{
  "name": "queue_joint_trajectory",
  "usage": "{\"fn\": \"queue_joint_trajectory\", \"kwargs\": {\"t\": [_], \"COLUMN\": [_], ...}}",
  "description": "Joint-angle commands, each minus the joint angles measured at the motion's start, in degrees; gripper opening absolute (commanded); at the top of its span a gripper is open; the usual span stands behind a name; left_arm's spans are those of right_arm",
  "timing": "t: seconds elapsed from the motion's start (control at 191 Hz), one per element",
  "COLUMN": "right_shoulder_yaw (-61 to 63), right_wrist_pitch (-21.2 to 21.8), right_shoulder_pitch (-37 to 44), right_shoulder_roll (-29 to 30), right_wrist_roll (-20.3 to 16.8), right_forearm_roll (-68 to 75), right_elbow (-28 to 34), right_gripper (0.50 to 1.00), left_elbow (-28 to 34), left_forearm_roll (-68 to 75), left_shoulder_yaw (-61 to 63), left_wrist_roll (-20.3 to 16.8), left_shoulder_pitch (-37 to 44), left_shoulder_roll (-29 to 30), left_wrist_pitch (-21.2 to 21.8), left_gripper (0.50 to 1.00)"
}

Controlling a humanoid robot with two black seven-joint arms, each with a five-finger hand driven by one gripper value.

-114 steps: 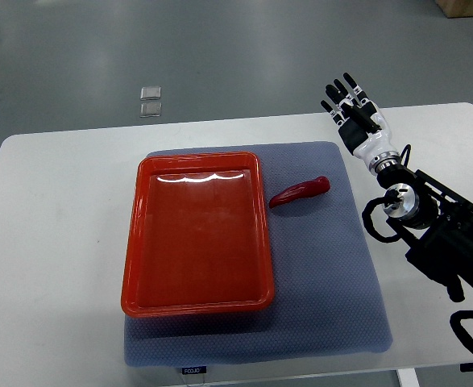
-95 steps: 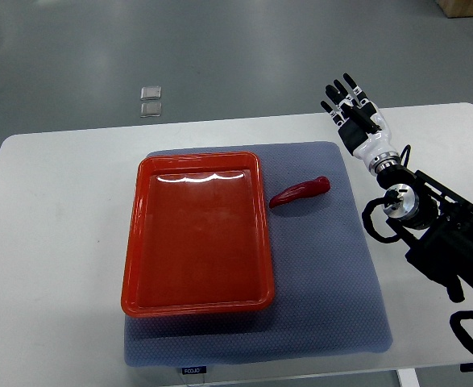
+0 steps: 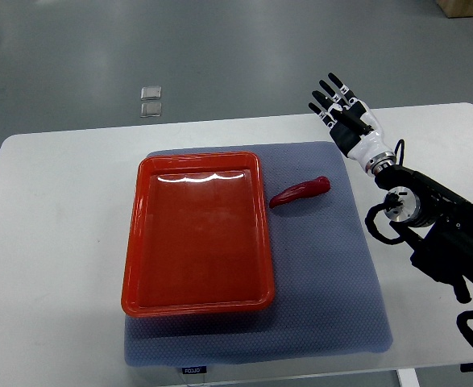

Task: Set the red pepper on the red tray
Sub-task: 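Lower the right hand from its raised pose toward the red pepper, then reach the open right hand over the red pepper beside the tray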

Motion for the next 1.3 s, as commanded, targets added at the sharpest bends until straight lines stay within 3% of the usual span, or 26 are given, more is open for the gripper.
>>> {"fn": "queue_joint_trajectory", "kwargs": {"t": [0.0,0.147,0.294,0.42,0.782,1.002,1.259,1.296], "right_shoulder_yaw": [-7.4,-19.6,-32.0,-42.1,-47.1,-47.9,-52.3,-52.5], "right_wrist_pitch": [1.6,3.8,6.6,6.4,-0.4,-1.8,-5.5,-5.6], "right_shoulder_pitch": [2.7,8.8,15.6,21.2,22.6,21.7,21.7,21.6], "right_shoulder_roll": [-3.2,-9.6,-15.8,-17.1,-14.5,-14.3,-14.2,-14.3], "right_wrist_roll": [0.0,0.0,0.0,0.1,-2.8,-2.9,-2.9,-2.9], "right_forearm_roll": [-10.8,-29.6,-42.8,-50.8,-51.8,-51.9,-51.9,-51.9], "right_elbow": [0.6,3.9,11.3,13.6,11.2,10.8,10.0,9.9], "right_gripper": [0.919,0.919,0.919,0.919,0.917,0.911,0.862,0.836], "left_elbow": [0.0,-1.0,-2.4,-2.5,-2.4,-1.9,-1.9,-1.9], "left_forearm_roll": [0.1,0.2,0.1,0.1,0.1,0.1,0.1,0.1], "left_shoulder_yaw": [-0.1,-0.1,-0.1,-0.1,-0.1,-0.1,-0.1,-0.1], "left_wrist_roll": [0.0,0.0,0.0,0.0,0.0,0.0,0.0,0.0], "left_shoulder_pitch": [0.0,0.0,0.0,0.0,0.0,0.0,0.0,0.0], "left_shoulder_roll": [0.0,0.0,0.0,0.0,0.0,0.0,0.0,0.0], "left_wrist_pitch": [0.0,-0.1,-0.1,0.0,0.0,0.0,0.0,0.0], "left_gripper": [1.0,1.0,1.0,1.0,1.0,1.0,1.0,1.0]}}
